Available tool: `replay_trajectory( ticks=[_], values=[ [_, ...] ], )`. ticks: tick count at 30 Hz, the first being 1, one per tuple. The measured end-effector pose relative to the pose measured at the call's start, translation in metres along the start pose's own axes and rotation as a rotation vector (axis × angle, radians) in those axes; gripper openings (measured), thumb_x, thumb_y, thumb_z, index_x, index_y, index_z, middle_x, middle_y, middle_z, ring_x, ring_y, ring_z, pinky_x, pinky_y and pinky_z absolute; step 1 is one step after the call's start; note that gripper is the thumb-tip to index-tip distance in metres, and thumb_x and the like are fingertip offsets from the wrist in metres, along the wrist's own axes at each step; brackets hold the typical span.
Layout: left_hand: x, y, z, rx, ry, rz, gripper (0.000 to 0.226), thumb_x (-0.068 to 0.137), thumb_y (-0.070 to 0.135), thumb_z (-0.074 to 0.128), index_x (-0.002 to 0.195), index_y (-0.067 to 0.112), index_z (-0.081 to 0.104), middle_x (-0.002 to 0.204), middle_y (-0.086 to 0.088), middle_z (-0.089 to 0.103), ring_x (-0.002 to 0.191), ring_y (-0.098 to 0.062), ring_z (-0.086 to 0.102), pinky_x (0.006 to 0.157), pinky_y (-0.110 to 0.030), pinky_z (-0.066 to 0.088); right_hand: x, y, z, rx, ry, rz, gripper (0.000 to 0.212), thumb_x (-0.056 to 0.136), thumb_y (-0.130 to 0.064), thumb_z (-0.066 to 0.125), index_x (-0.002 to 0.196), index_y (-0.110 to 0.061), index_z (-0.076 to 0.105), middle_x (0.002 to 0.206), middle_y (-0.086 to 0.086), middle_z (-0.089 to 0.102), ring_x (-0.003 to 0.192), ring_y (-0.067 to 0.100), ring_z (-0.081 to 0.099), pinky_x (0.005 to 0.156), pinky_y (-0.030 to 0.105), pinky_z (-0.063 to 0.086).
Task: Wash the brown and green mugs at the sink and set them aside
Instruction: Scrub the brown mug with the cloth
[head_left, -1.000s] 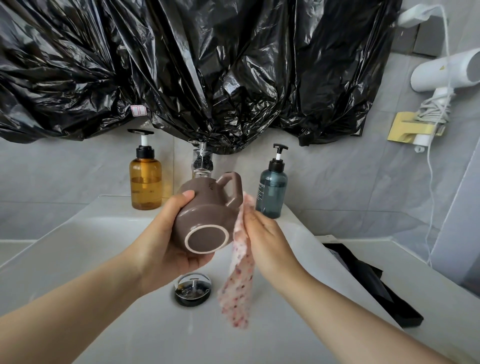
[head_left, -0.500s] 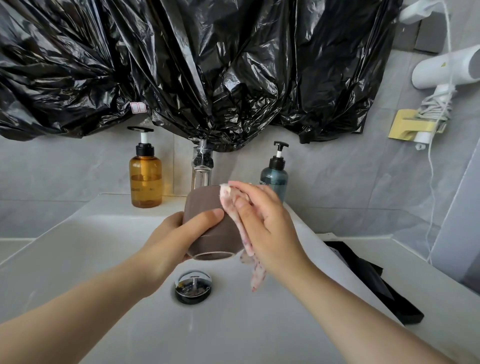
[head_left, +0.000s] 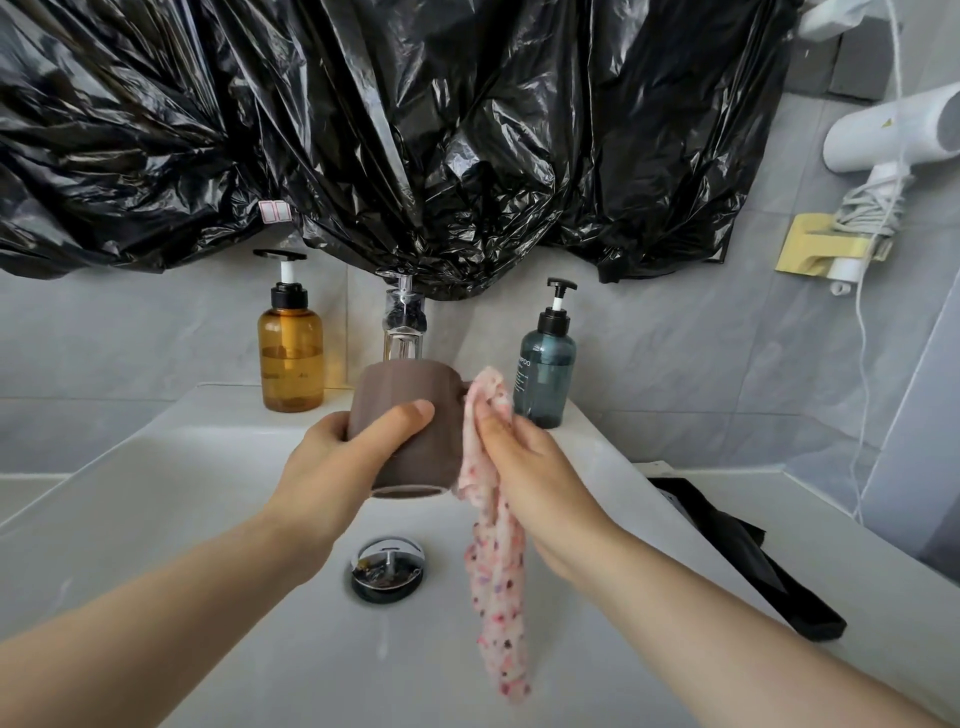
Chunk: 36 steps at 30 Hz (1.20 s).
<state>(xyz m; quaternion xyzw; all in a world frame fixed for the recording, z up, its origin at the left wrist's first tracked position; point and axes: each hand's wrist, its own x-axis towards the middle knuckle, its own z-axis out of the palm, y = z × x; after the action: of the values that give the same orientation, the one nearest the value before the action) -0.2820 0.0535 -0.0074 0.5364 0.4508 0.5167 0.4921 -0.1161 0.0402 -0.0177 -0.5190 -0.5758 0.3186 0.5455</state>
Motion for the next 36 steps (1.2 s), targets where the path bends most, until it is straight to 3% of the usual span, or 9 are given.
replay_trajectory(
  ticks=[4,10,14,16,19,23,30,32,36],
  values=[
    [0.002,-0.002,-0.002,-0.123,-0.03,-0.06,0.091,0.043,0.062,0.077,0.117,0.013,0.063,0.101,-0.008,0.076,0.09,-0.022,0.074,0.093,-0.04,0.056,-0.003,-0.003,0.001,0.071,-0.038,-0.05,0.038,0.092,-0.052,0.054,0.108,-0.02,0.067,0.106,-0.006,0.072,0.102,0.003,0.065,0.095,0.026,0.049],
    [-0.004,0.008,0.002,-0.055,-0.305,-0.073,0.083,0.047,0.059,0.078,0.117,0.015,0.065,0.105,-0.006,0.076,0.099,-0.022,0.073,0.086,-0.035,0.056,-0.002,-0.021,-0.017,0.021,0.114,-0.251,0.044,0.098,-0.043,0.047,0.09,-0.005,0.068,0.075,0.0,0.063,0.072,0.005,0.059,0.07,0.022,0.046],
    [-0.005,0.015,-0.008,0.008,-0.354,-0.093,0.08,0.048,0.052,0.084,0.116,0.012,0.067,0.099,-0.006,0.074,0.09,-0.023,0.073,0.078,-0.037,0.059,-0.002,-0.031,-0.028,0.059,0.122,-0.211,0.053,0.099,-0.043,0.043,0.056,-0.021,0.065,0.046,-0.004,0.05,0.043,0.006,0.048,0.046,0.017,0.037],
    [-0.013,0.008,0.002,-0.003,-0.425,-0.169,0.068,0.062,0.039,0.085,0.117,0.008,0.062,0.097,-0.008,0.076,0.081,-0.023,0.074,0.069,-0.033,0.059,-0.005,-0.028,-0.014,0.046,0.054,-0.197,0.049,0.099,-0.04,0.044,0.064,-0.017,0.068,0.051,-0.003,0.053,0.043,0.004,0.048,0.046,0.017,0.038],
    [-0.029,0.004,0.027,-0.143,-0.479,-0.29,0.017,0.094,0.012,0.058,0.104,-0.001,0.062,0.082,-0.009,0.071,0.067,-0.014,0.07,0.057,-0.019,0.056,-0.008,-0.016,0.012,0.052,0.046,-0.119,0.049,0.101,-0.041,0.045,0.078,-0.003,0.067,0.055,0.004,0.053,0.05,0.012,0.05,0.051,0.023,0.041],
    [-0.025,0.009,0.03,-0.228,-0.448,-0.316,0.01,0.093,0.002,0.056,0.098,0.0,0.064,0.09,-0.018,0.07,0.083,-0.023,0.073,0.069,-0.023,0.061,-0.008,-0.012,0.011,0.094,0.115,0.004,0.047,0.1,-0.047,0.043,0.078,-0.016,0.069,0.067,0.025,0.065,0.057,0.036,0.063,0.052,0.025,0.045],
    [-0.026,0.003,0.029,-0.201,-0.452,-0.277,0.013,0.094,0.008,0.061,0.103,0.001,0.066,0.093,-0.015,0.075,0.086,-0.019,0.075,0.069,-0.019,0.059,-0.003,-0.007,0.002,-0.006,0.142,0.001,0.044,0.102,-0.043,0.041,0.097,-0.012,0.072,0.09,0.028,0.07,0.085,0.038,0.068,0.059,0.026,0.053],
    [-0.025,0.002,0.027,-0.154,-0.407,-0.267,0.022,0.091,0.013,0.066,0.111,0.003,0.065,0.105,-0.015,0.075,0.094,-0.02,0.074,0.068,-0.019,0.059,0.0,-0.008,-0.013,-0.028,0.211,0.029,0.051,0.102,-0.041,0.04,0.098,0.002,0.068,0.086,0.03,0.068,0.08,0.042,0.066,0.063,0.037,0.054],
    [-0.024,0.002,0.021,-0.033,-0.368,-0.209,0.035,0.084,0.018,0.074,0.116,0.009,0.064,0.111,-0.011,0.072,0.095,-0.015,0.074,0.066,-0.017,0.057,0.002,-0.012,-0.04,0.002,0.382,0.05,0.049,0.101,-0.039,0.041,0.083,0.0,0.064,0.068,0.014,0.051,0.06,0.021,0.052,0.048,0.024,0.036]
  ],
)
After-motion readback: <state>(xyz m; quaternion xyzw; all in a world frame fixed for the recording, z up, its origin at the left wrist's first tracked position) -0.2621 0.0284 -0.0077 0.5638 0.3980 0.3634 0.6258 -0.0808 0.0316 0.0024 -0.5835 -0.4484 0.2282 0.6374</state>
